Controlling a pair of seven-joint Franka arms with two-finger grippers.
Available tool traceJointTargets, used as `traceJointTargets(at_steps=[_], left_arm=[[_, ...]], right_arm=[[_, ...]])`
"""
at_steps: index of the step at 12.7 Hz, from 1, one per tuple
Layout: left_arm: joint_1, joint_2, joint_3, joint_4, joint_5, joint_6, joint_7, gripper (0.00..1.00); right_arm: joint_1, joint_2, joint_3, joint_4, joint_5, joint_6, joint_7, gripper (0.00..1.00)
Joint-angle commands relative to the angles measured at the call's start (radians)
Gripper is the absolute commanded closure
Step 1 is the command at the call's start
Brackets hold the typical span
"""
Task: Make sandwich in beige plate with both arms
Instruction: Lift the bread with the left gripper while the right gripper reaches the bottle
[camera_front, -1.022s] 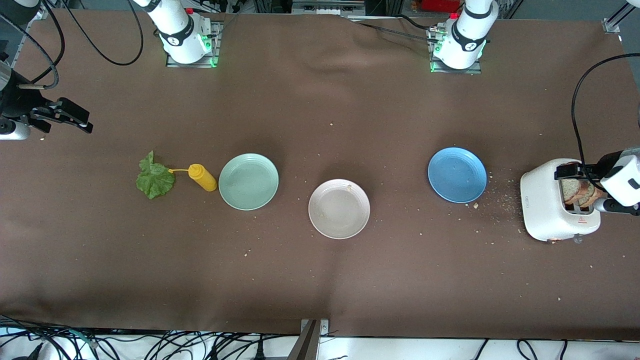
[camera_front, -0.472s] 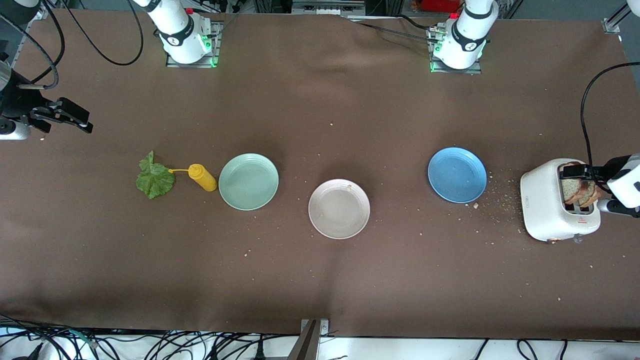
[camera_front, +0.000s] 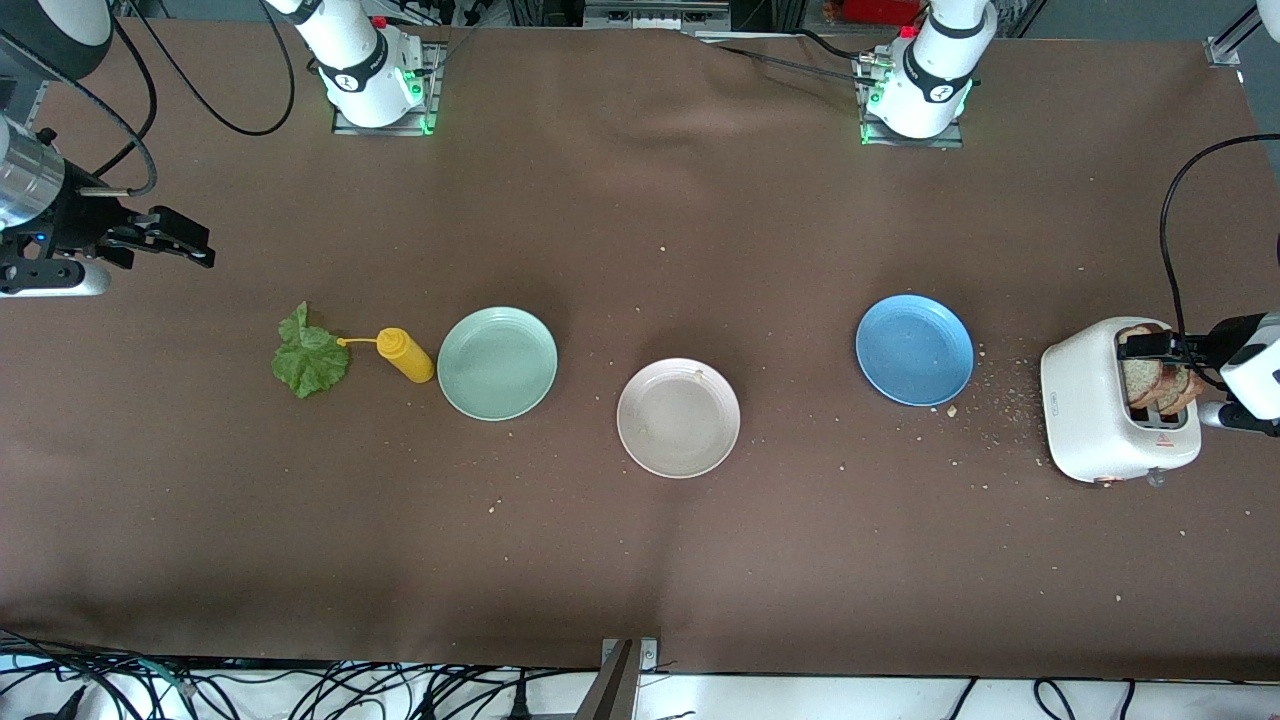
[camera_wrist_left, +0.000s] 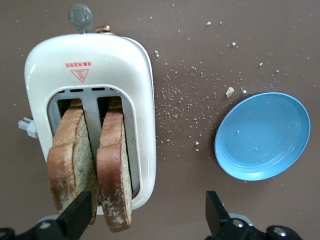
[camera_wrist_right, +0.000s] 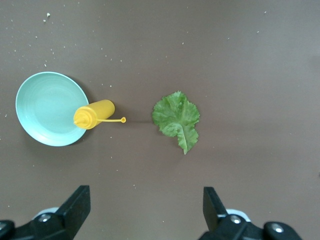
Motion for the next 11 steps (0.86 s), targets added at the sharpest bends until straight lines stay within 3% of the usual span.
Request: traceJointTargets(at_steps=[1,4,7,8,10,11], left_arm=[[0.019,0.020,-0.007,0.001,-0.023,0.008,0.009,0.00],[0.020,0.039,-0.007,0.000,-0.021,0.028,0.009,0.03],[0.033,0.050,-0.007,-0.002,-0.021,0.026,0.006,0.23],[0.036,0.050,-0.009,-0.014,-0.024,0.026,0.006,0.34],[0.037,0.050,-0.007,-0.019,-0.033,0.022,0.006,0.61],[0.037,0.050,-0.007,-0.017,-0.033,0.022,0.009,0.67]], right_arm=[[-0.003,0.030,0.001,0.010,0.024,-0.002,-0.015,0.00],[-0.006,0.096,0.002,0.059,0.048,0.007,-0.189,0.00],[-0.027,0.145,-0.010,0.048,0.116,0.117,-0.352,0.00],[-0.045,0.151,-0.012,0.040,0.146,0.121,-0.444,0.00],[-0.116,0.191,-0.013,0.020,0.328,0.121,-0.691,0.00],[-0.153,0.223,-0.013,0.020,0.405,0.119,-0.806,0.00]])
